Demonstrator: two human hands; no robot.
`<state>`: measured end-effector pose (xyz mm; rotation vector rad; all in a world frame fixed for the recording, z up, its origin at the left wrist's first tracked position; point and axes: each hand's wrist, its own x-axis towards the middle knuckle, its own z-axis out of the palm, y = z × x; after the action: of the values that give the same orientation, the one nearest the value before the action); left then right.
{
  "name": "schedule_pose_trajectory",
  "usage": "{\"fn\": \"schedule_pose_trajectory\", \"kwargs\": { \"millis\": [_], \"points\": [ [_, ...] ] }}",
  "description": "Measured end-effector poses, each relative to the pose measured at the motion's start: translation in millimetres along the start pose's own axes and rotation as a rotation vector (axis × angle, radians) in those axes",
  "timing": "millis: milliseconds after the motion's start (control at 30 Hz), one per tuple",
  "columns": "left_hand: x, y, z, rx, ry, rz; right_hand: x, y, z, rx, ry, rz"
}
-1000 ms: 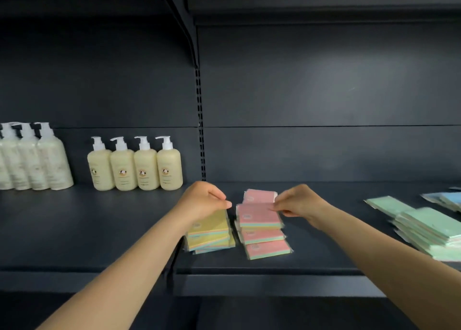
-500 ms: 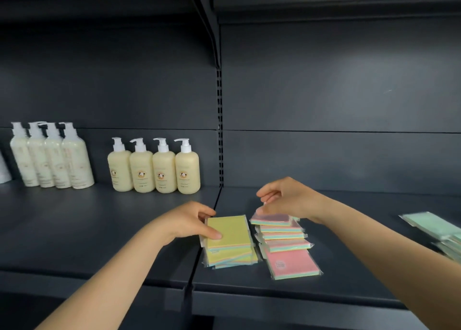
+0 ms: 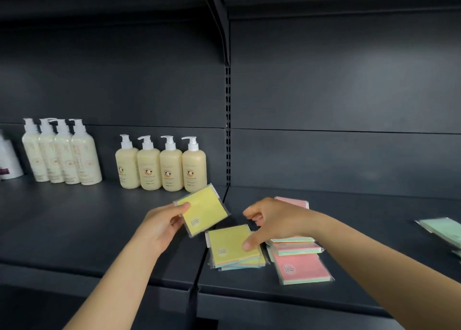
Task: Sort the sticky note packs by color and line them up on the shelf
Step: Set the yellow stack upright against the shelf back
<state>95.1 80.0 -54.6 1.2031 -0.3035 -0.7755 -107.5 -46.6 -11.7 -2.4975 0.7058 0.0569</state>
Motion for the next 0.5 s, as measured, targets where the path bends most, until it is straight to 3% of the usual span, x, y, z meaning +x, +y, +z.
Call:
{"fn": "schedule_pose_trajectory", "kwargs": {
  "millis": [200, 333, 500],
  "points": [
    [5.2, 4.6, -3.3, -0.056, 0.049, 0.023, 14.5, -13.9, 4.6, -0.08, -0.117, -0.042],
    [8.2, 8.1, -2.2, -0.05, 0.048, 0.037, 17.9, -10.3, 2.8, -0.044, -0.074, -0.036],
    [13.3, 17.5, 6.3, -0.059, 0.018, 0.087, 16.6, -6.2, -7.4, 0.28, 0.013, -0.044]
  ]
}}
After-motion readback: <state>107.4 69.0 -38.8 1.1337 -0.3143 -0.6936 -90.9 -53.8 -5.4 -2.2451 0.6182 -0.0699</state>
